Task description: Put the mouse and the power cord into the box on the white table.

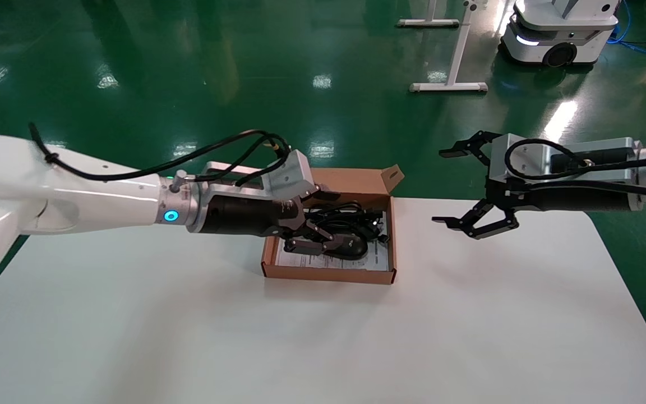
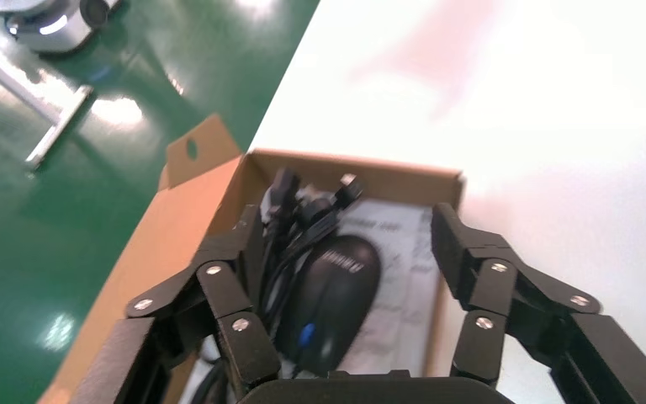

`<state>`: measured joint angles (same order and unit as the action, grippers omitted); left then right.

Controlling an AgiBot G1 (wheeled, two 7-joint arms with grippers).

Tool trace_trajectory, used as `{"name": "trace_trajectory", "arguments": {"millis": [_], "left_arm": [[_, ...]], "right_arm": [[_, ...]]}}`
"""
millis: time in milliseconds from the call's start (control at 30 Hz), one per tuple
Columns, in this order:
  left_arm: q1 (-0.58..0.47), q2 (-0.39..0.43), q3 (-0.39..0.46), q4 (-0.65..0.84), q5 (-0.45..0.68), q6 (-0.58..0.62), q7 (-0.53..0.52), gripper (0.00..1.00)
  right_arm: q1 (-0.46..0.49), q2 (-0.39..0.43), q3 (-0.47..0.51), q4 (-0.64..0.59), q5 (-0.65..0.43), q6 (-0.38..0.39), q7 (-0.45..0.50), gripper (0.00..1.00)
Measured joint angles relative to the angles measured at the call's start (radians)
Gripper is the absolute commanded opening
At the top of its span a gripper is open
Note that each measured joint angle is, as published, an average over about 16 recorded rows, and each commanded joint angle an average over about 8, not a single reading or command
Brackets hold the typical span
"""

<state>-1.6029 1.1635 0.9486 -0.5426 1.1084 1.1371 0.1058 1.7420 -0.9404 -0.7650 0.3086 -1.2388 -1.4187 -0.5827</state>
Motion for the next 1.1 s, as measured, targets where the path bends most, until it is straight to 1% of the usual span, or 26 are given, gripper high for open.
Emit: {"name": "trace_trajectory", "arguments": {"millis": [1100], "left_arm": [[0.394, -0.412, -0.498, -0.553, -0.282, 0.267, -0.219, 1.0]], "right_arm": [[-0.48, 0.237, 0.349, 0.701, 0.365, -0.055, 0.554, 1.0]]}}
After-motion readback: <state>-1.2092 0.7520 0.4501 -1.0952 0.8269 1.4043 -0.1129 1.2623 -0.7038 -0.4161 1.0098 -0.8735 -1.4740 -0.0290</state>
